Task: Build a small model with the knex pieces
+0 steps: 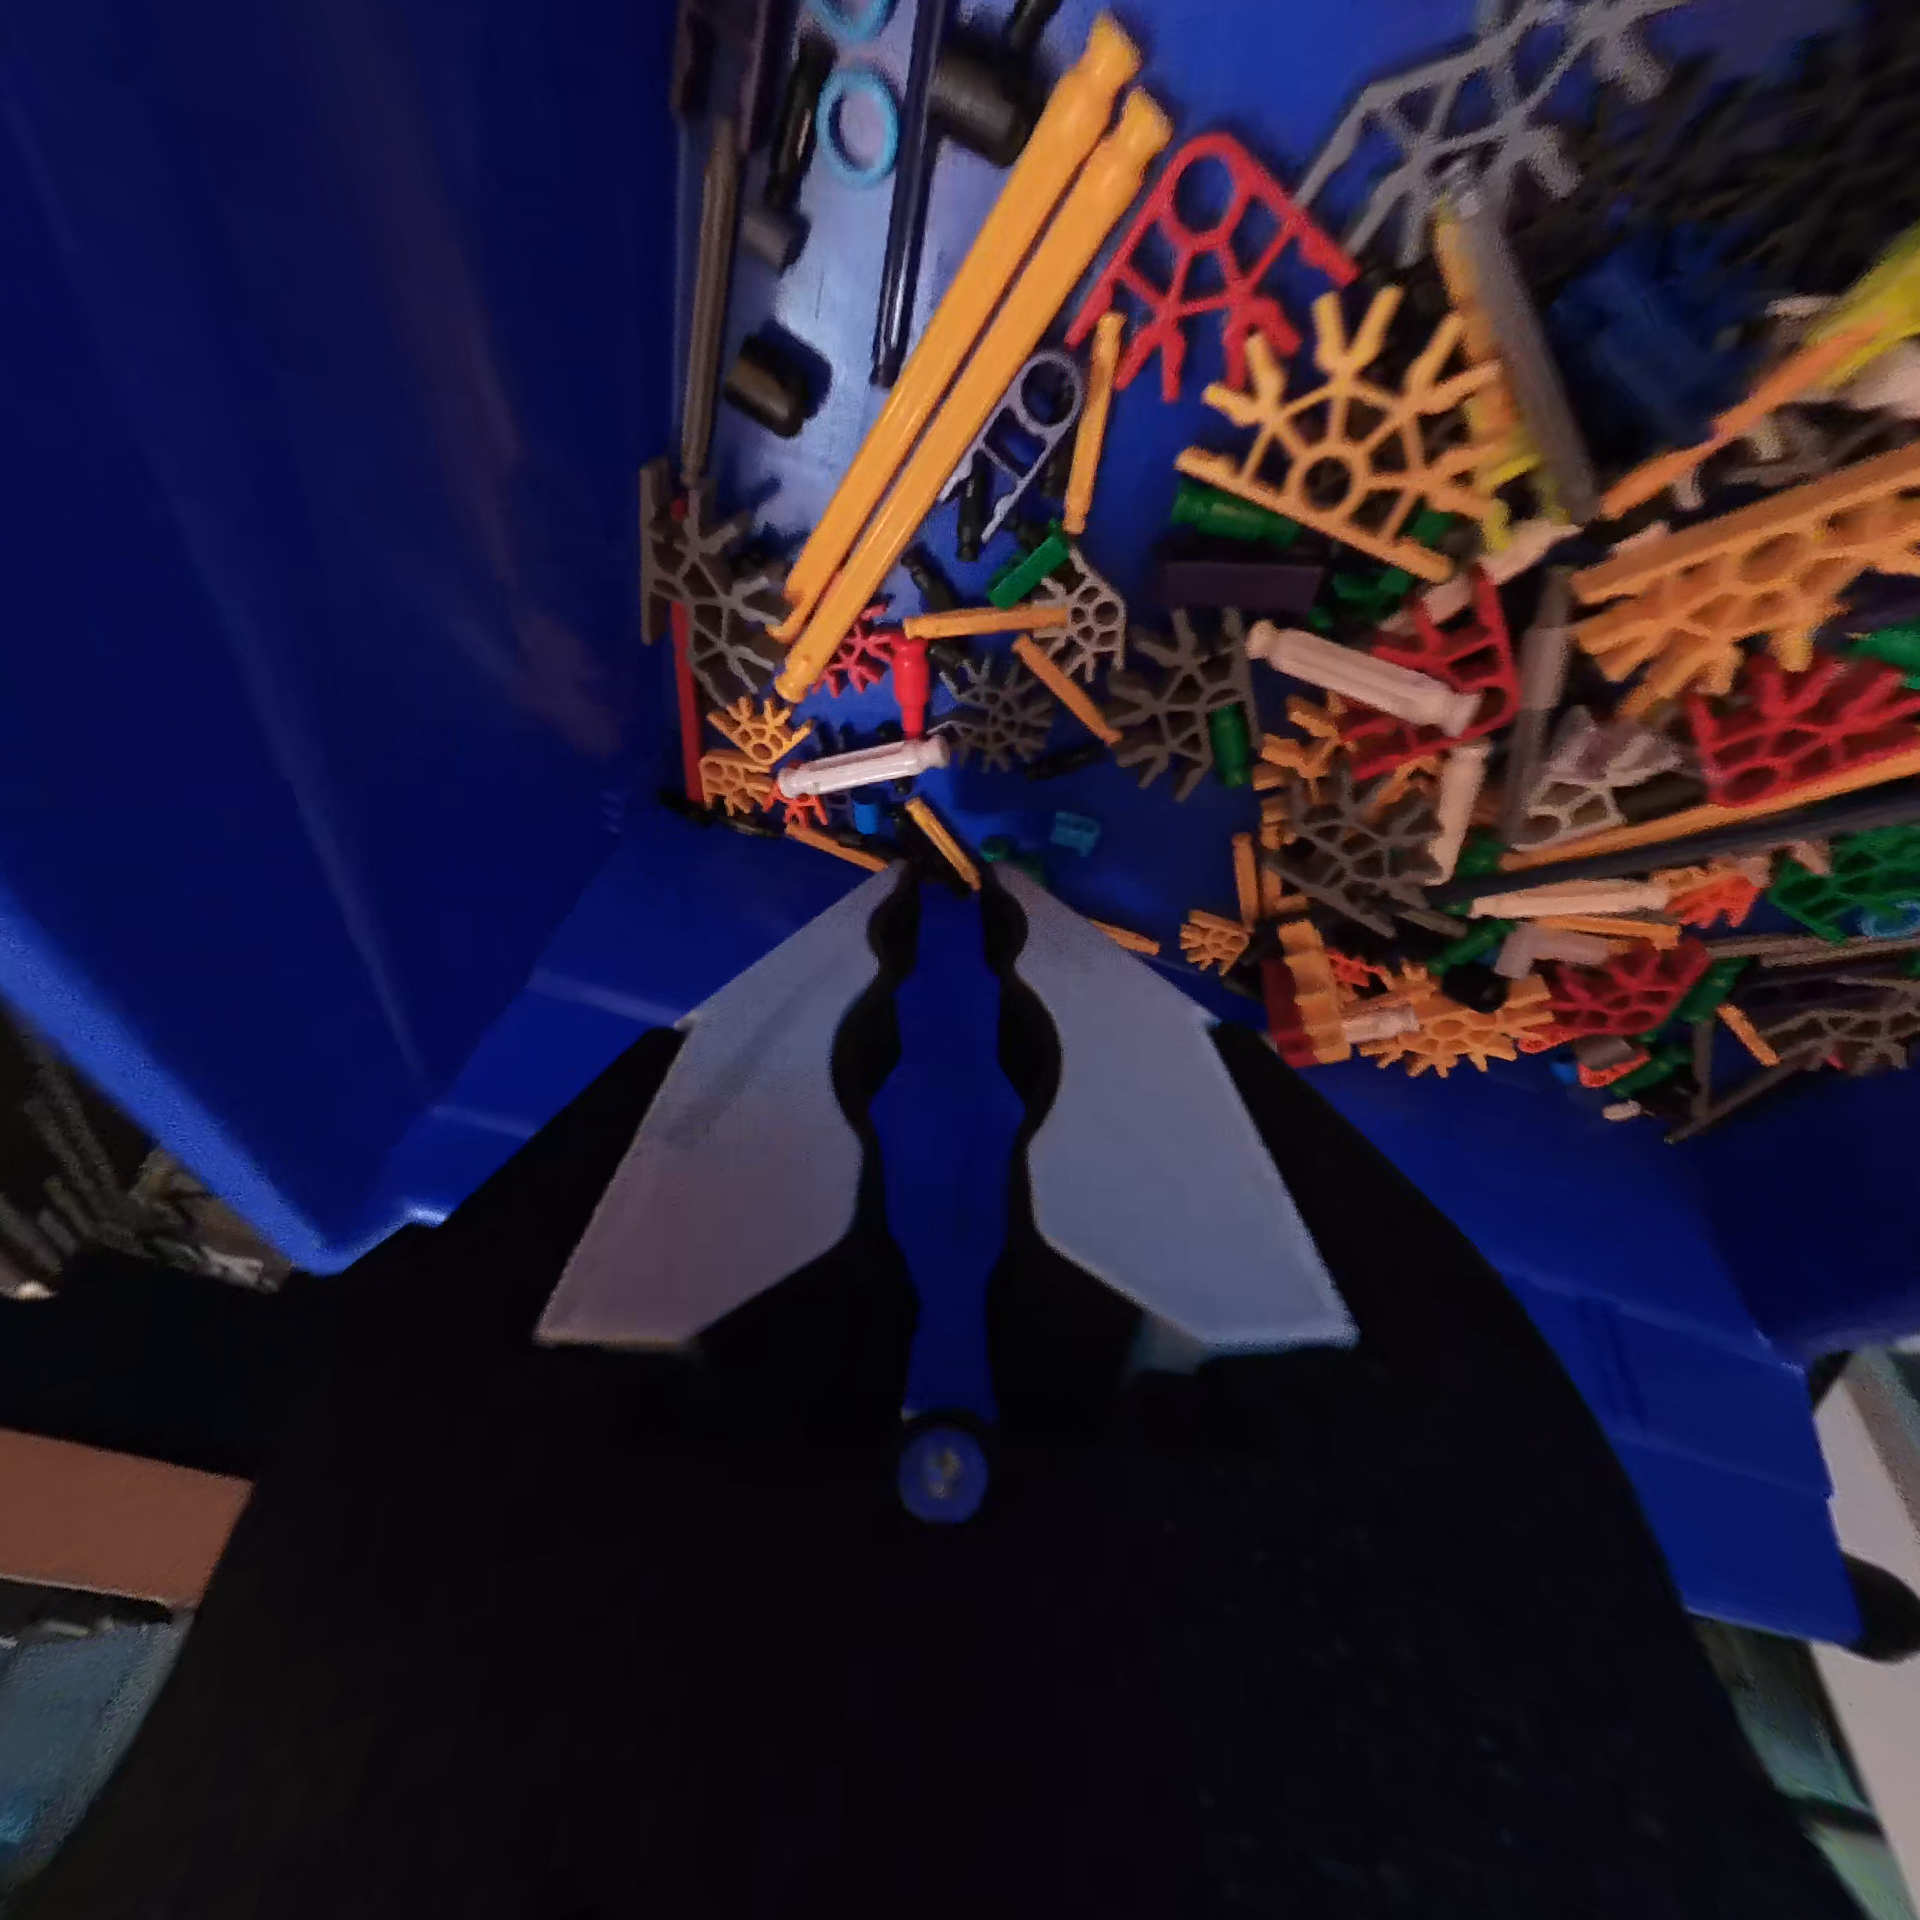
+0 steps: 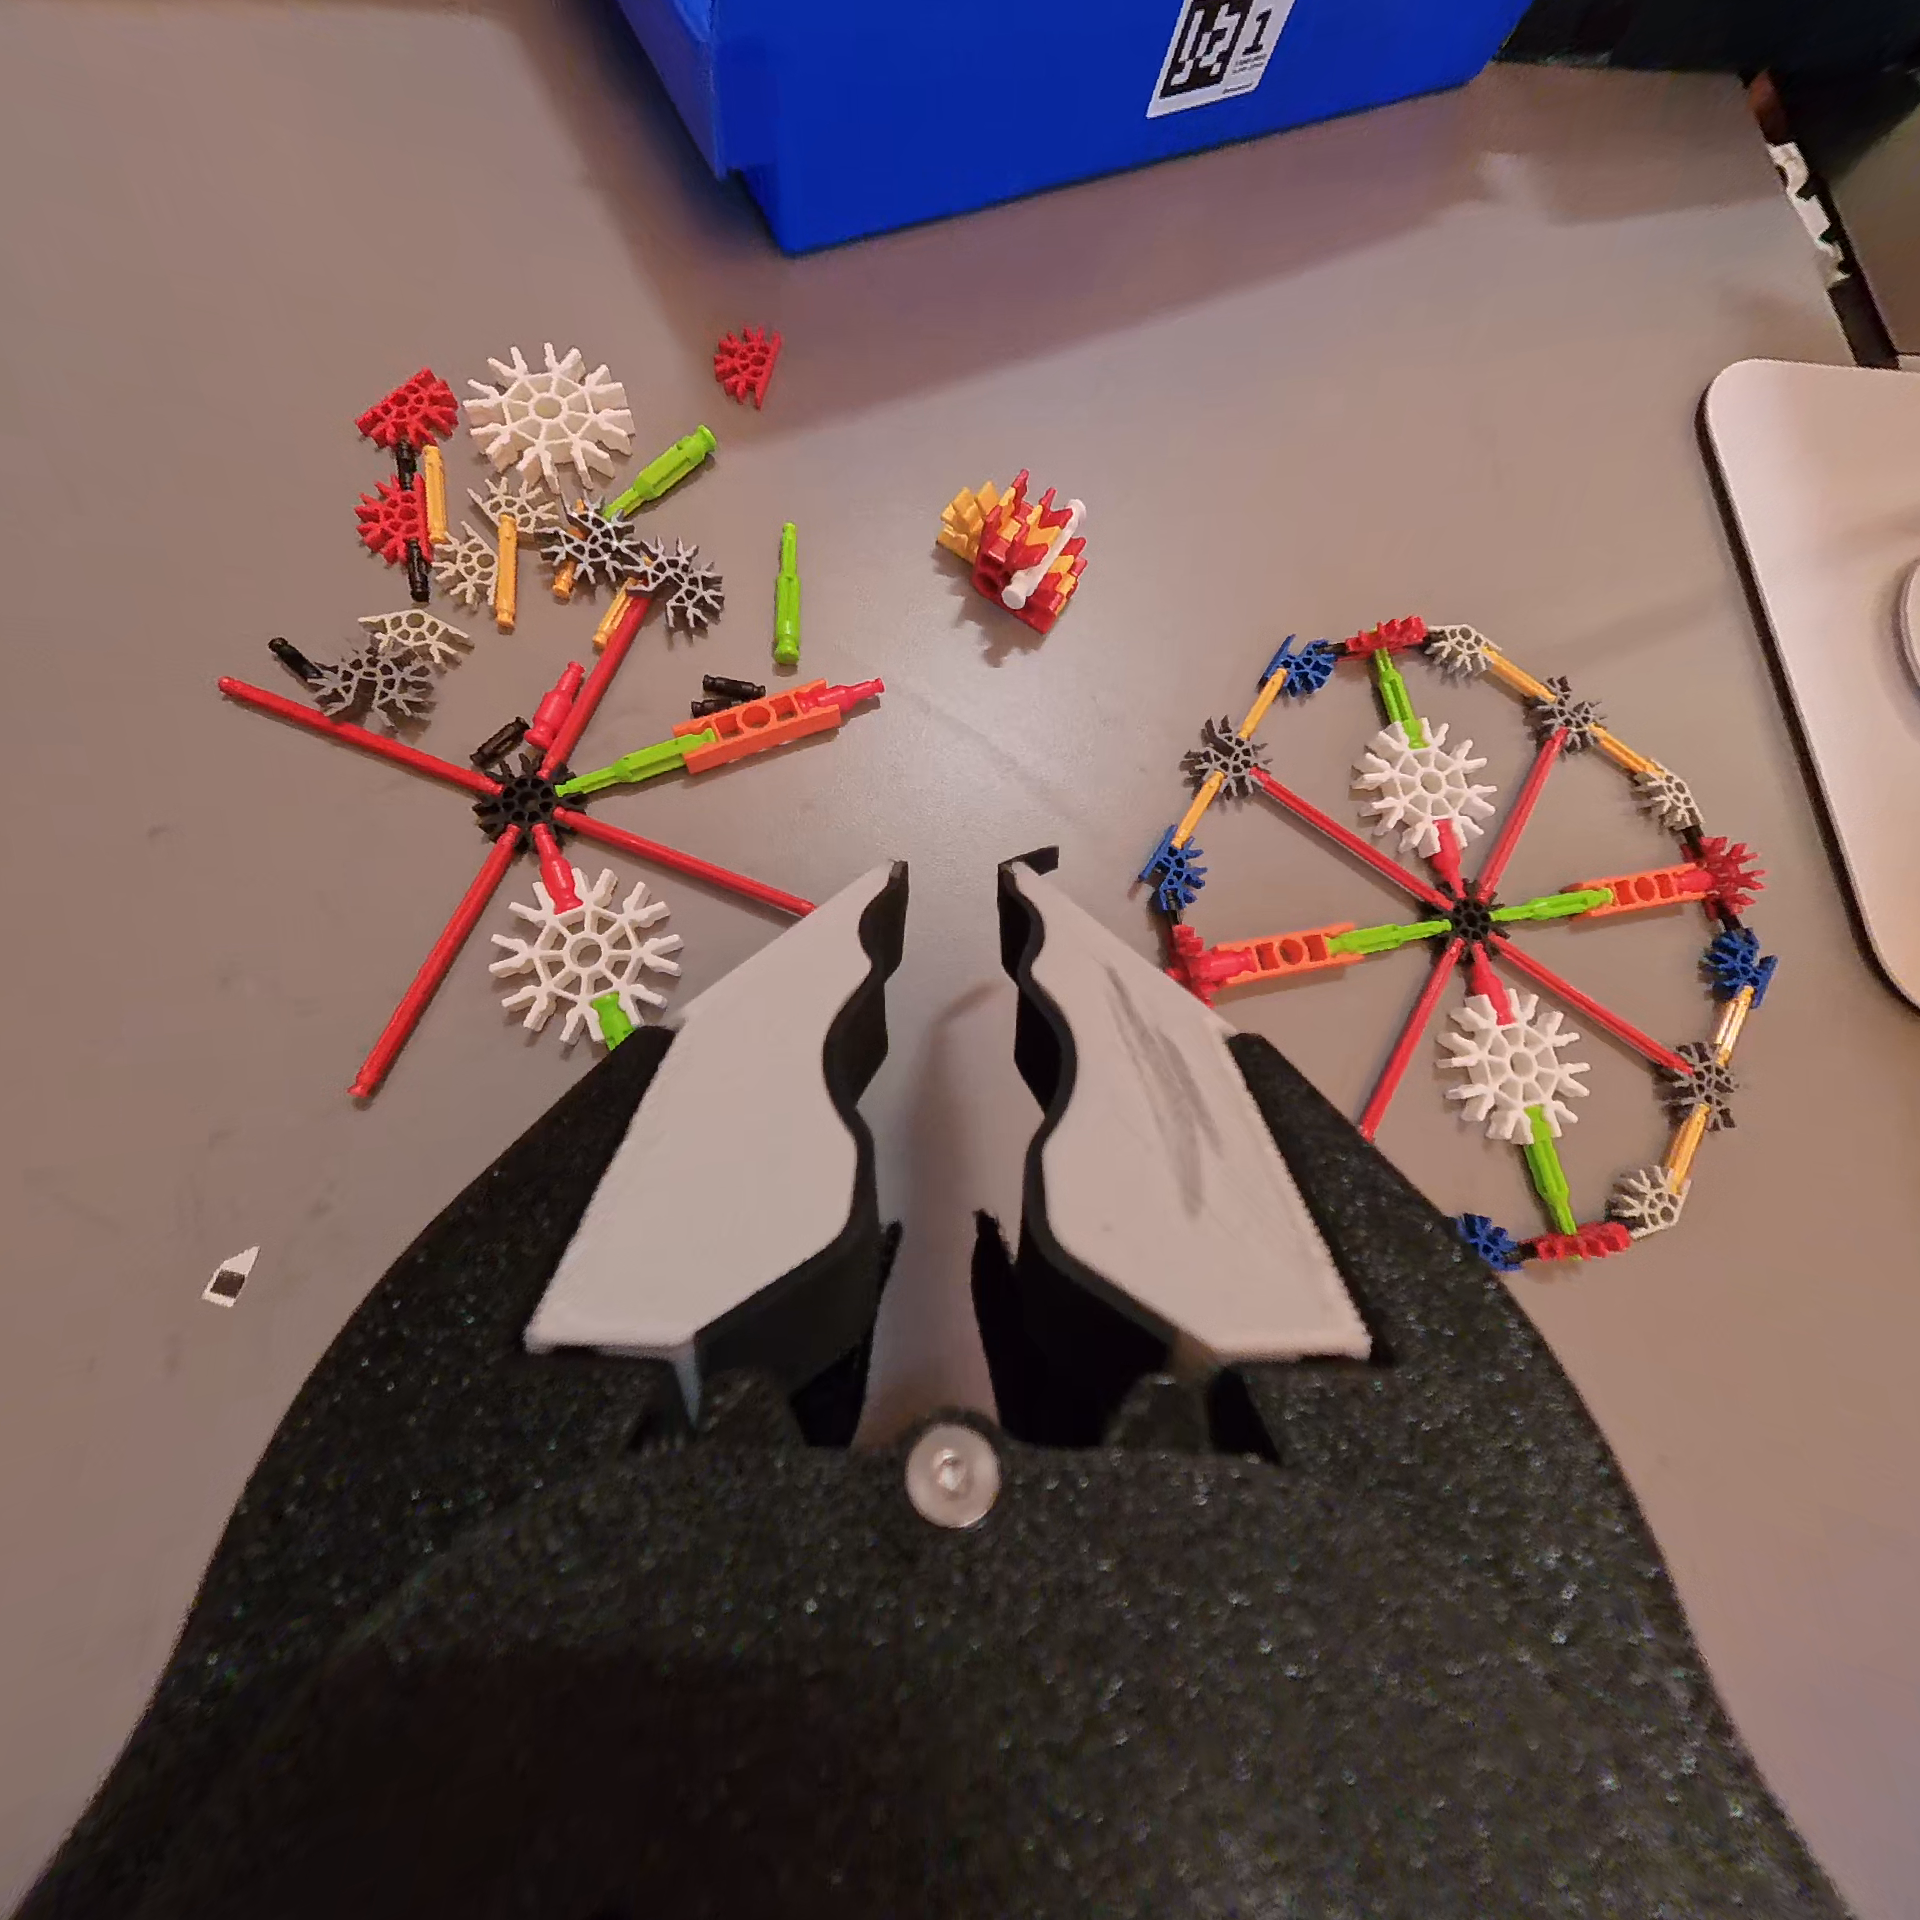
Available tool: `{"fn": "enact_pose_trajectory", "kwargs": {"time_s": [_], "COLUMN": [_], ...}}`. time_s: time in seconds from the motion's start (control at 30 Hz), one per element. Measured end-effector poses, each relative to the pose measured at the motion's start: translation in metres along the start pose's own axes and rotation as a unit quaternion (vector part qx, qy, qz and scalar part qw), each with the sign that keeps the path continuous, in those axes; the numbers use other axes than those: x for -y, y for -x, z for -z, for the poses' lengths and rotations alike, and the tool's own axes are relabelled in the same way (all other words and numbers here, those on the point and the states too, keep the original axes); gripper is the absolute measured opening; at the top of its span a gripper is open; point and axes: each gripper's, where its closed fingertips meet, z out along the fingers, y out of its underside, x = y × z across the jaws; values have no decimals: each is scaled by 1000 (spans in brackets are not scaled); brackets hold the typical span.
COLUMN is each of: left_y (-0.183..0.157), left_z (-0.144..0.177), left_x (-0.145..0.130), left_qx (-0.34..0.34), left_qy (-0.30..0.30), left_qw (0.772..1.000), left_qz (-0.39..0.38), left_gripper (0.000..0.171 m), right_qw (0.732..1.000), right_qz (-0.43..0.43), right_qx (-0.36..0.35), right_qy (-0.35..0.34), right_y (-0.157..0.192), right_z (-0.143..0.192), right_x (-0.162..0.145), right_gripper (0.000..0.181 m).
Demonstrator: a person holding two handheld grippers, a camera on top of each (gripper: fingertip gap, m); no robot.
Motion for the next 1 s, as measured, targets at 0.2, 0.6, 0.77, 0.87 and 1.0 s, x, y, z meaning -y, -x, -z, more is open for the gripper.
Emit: {"fn": "enact_pose_trajectory", "kwargs": {"time_s": [0.2,0.6,0.77,0.87,1.0], "left_y": [0,-7,-5,-7,-31], "left_z": [-15,-16,-3,25,82], "left_x": [3,3,5,13,33], "left_qx": [1,-14,-4,10,24], "left_qy": [36,22,-8,-49,-130], "left_qw": [999,1000,1000,999,991], "left_qz": [13,8,4,0,-25], "left_gripper": [18,1,0,0,0], "right_qw": [1000,1000,1000,1000,1000], "right_qz": [1,4,3,2,0], "right_qx": [-1,-2,-2,-1,-4], "right_qy": [-3,-5,-4,-3,-3], "right_y": [0,1,0,0,-1], "right_z": [1,3,2,2,3], "right_x": [1,3,3,2,2], "right_gripper": [17,17,17,17,17]}}
